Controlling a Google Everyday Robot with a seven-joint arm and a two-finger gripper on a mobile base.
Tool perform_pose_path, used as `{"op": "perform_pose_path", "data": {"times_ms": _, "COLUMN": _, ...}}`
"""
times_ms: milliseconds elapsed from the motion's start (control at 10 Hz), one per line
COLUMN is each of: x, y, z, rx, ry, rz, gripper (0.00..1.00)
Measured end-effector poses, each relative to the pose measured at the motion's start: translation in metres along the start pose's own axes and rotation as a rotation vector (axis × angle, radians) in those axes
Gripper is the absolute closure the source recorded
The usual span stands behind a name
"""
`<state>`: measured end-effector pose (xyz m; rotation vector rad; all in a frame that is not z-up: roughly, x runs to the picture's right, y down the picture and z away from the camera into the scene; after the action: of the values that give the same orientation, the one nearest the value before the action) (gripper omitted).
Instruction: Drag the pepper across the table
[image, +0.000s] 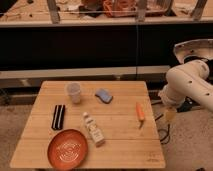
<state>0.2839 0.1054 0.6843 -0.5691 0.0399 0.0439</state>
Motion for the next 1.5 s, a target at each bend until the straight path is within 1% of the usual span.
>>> {"op": "perform_pose_path", "data": {"times_ms": 1400, "x": -0.0001, "y": 0.0002, "z": 0.0002, "rx": 0.0, "ry": 0.001, "rz": -0.001, "gripper": 0.2}}
{"op": "perform_pose_path", "data": {"times_ms": 1500, "x": -0.002, "y": 0.001, "z": -0.0004, "rx": 0.001, "ry": 0.005, "rz": -0.017, "gripper": 0.2}}
